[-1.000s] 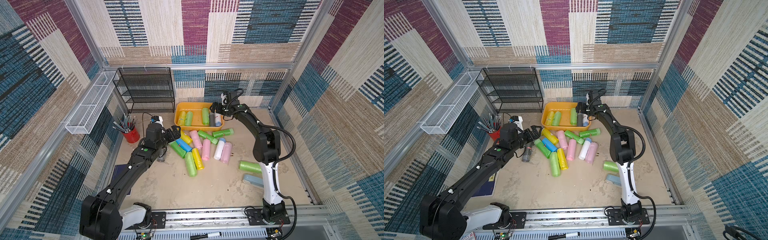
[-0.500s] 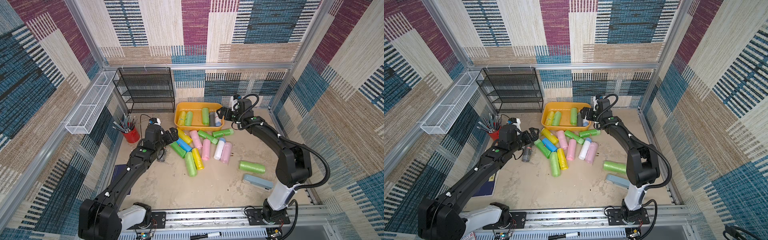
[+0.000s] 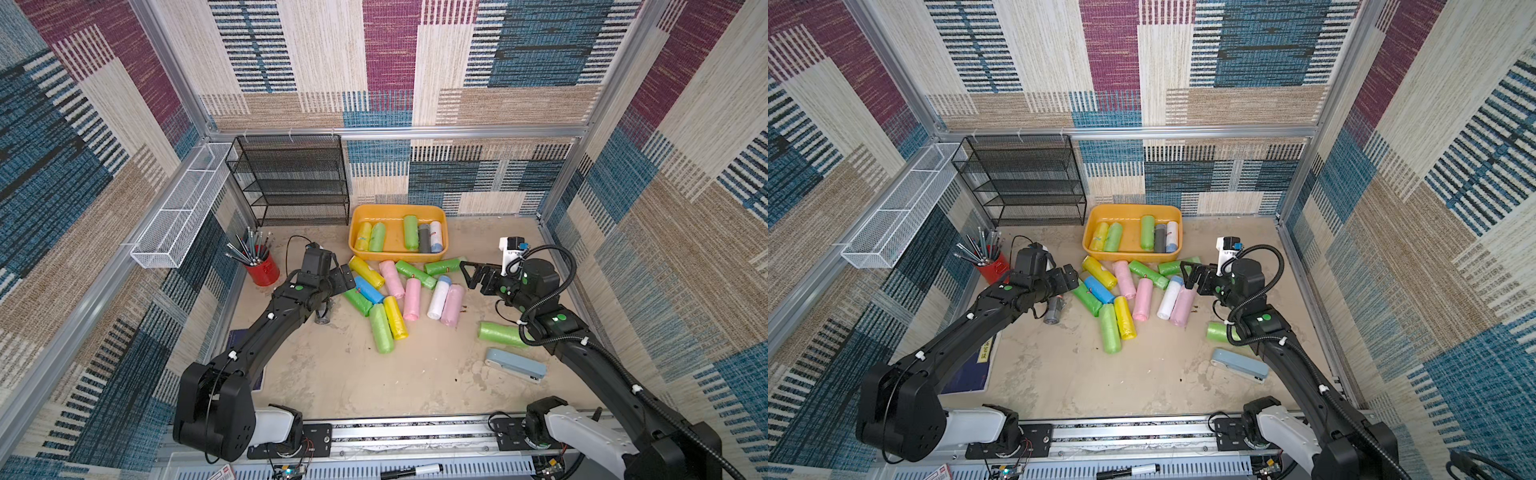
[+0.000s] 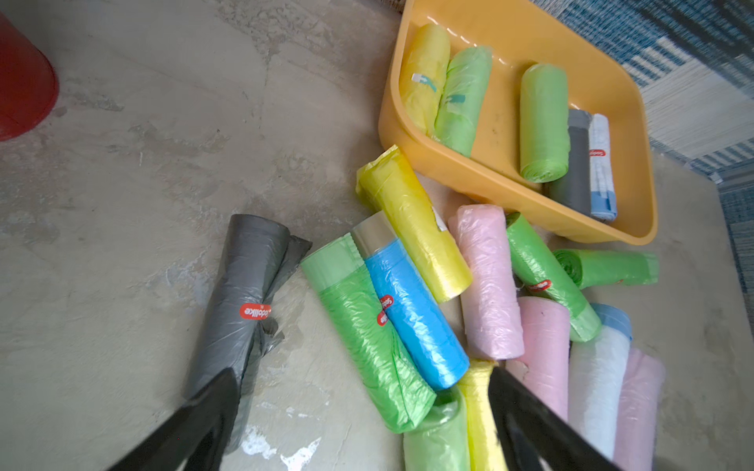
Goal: Put the roll of trash bags into the storage box
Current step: Pick up the roll of trash bags from the center of the board.
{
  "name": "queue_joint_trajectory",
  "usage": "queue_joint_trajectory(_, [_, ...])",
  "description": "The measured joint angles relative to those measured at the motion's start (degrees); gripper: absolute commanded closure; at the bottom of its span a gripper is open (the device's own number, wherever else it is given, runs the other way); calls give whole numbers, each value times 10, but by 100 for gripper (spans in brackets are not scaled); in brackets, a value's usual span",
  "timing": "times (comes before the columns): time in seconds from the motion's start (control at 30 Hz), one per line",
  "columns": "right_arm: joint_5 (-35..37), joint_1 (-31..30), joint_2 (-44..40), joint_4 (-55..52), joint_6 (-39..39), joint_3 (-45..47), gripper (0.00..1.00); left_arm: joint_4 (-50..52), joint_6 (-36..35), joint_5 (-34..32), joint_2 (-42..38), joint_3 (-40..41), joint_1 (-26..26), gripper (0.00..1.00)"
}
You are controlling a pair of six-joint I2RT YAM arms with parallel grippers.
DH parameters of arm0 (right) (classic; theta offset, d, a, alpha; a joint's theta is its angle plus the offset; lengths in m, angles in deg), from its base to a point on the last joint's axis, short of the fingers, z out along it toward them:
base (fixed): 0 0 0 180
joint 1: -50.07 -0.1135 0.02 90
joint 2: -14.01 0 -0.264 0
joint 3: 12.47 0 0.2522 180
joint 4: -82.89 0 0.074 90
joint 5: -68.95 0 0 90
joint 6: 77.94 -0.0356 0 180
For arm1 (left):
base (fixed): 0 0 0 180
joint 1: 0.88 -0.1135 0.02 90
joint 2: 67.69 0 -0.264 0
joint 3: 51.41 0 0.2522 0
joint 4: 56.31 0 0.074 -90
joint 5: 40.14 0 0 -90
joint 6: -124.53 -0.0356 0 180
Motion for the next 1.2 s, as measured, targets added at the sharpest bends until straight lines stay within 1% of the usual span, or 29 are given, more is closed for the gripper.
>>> queue_joint_trajectory(0.27, [1,0,-85,-25,10,33,1,24,-8,-26,24,3,0,4])
queue_joint_trajectory(0.37, [-1,0,-92,-33,13,37,1,33,-12,-40,29,8,-3,4])
queue_joint_trajectory(0.53, [-32,0,-81,-49,17,38,1,40,-18,-49,36,30,-9,5])
queue_joint_trajectory(0.67, [-44,0,-87,-57,17,45,1,41,-24,-48,49,49,-15,11])
queue_joint_trajectory(0.8, [-45,0,-102,-62,17,56,1,40,-40,-48,72,51,-22,17])
queue_joint_trajectory(1.07, [-44,0,-116,-85,13,59,1,78,-71,-71,159,-12,-26,26])
queue_joint_trajectory(1.2, [-45,0,-121,-90,8,68,1,90,-81,-80,180,-20,-26,34])
